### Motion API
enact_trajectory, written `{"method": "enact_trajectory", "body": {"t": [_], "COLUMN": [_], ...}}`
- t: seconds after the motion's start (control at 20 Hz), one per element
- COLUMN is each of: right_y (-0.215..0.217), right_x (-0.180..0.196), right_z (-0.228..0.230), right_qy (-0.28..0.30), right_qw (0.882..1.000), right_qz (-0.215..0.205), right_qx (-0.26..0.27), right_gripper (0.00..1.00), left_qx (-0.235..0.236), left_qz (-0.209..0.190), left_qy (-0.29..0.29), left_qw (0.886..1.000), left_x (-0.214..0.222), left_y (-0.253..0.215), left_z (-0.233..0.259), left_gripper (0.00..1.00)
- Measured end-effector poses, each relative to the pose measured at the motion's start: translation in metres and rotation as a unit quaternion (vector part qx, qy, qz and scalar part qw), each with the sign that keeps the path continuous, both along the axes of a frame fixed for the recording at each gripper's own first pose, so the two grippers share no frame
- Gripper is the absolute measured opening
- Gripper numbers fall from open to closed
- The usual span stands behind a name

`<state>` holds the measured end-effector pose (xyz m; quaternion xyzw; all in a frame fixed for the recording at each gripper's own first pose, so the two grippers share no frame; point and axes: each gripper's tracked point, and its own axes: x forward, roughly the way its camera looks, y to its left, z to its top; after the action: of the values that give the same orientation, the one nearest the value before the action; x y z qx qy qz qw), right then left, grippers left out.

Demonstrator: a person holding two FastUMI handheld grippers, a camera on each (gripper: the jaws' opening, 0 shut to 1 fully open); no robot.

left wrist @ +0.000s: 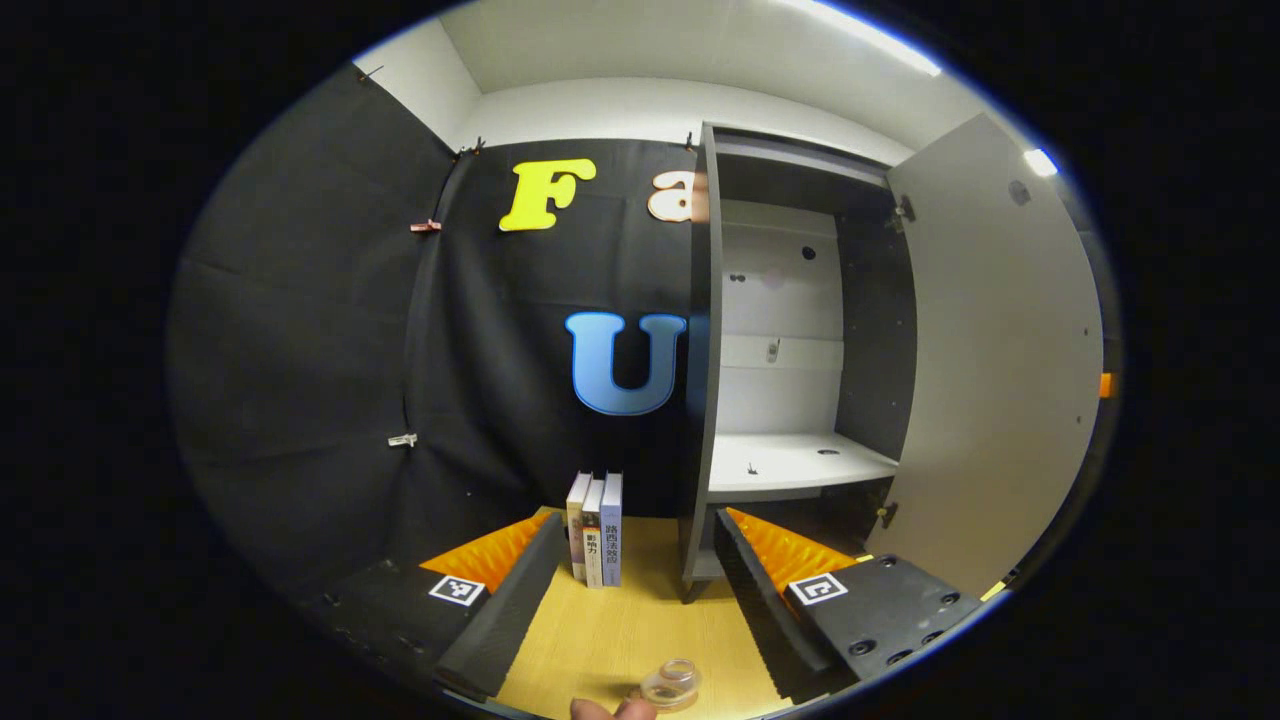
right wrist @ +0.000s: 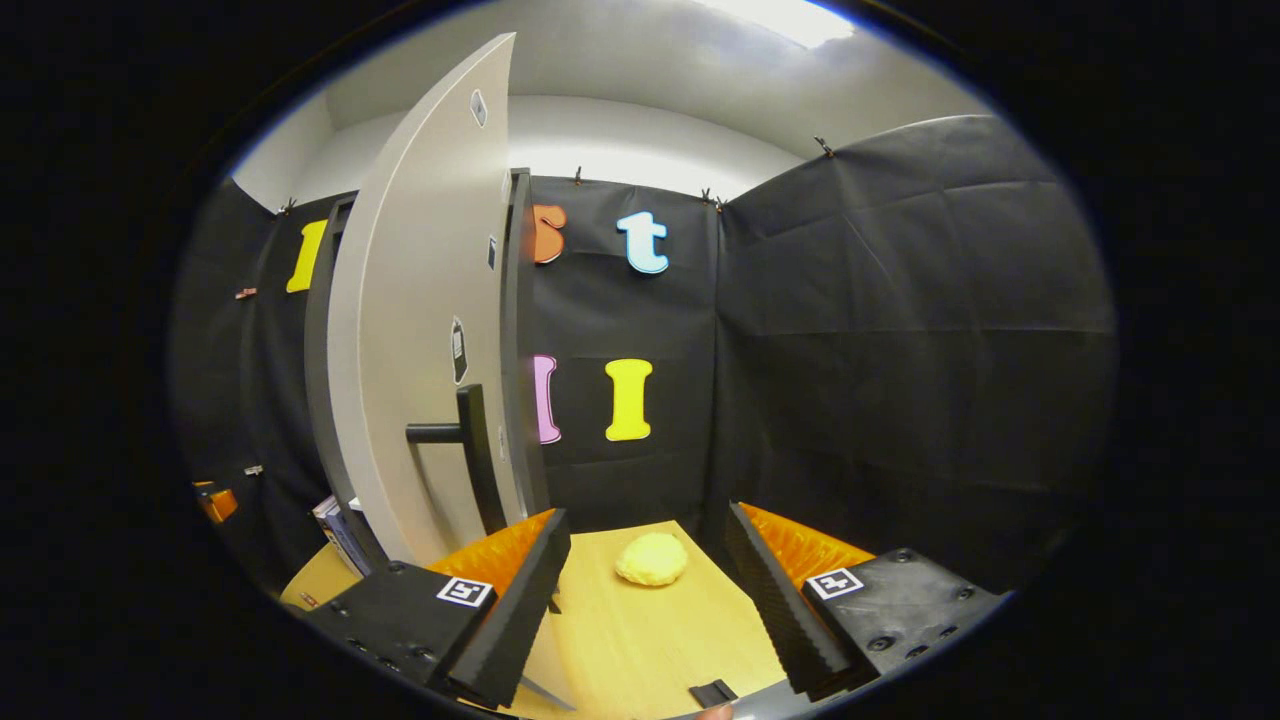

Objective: Open the cabinet door with the right hand, grasp the bottle in the cabinet with the left hand and place it on the coaster, then close the cabinet door with the right hand.

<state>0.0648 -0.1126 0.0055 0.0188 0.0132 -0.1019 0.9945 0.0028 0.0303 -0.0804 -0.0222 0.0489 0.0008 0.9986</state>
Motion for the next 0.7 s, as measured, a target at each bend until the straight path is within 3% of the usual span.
{"method": "enact_trajectory", "body": {"t": [0.15,0.2,0.35,0.4,0.45,0.7], "right_y": [0.009,0.009,0.02,0.027,0.033,0.075], "right_x": [-0.001,0.001,-0.006,-0.008,-0.007,-0.008], "right_z": [0.001,0.0,0.001,0.0,-0.001,-0.002], "right_qy": [-0.002,-0.002,-0.002,0.0,0.0,0.002], "right_qw": [1.0,1.0,1.0,1.0,0.999,0.998], "right_qz": [0.017,0.018,0.02,0.023,0.027,0.055], "right_qx": [0.013,0.014,0.017,0.02,0.022,0.025], "right_gripper": [0.96,0.91,0.95,0.89,0.96,0.96], "left_qx": [0.008,0.012,0.017,0.02,0.024,0.035], "left_qz": [0.005,0.007,-0.003,-0.006,-0.009,-0.022], "left_qy": [0.001,0.004,0.006,0.005,0.004,-0.002], "left_qw": [1.0,1.0,1.0,1.0,1.0,0.999], "left_x": [-0.002,-0.003,-0.005,-0.004,-0.005,-0.004], "left_y": [0.0,0.0,-0.005,-0.006,-0.007,-0.007], "left_z": [0.001,0.0,-0.002,-0.001,0.0,0.005], "left_gripper": [0.95,0.95,0.95,0.95,0.95,0.92]}}
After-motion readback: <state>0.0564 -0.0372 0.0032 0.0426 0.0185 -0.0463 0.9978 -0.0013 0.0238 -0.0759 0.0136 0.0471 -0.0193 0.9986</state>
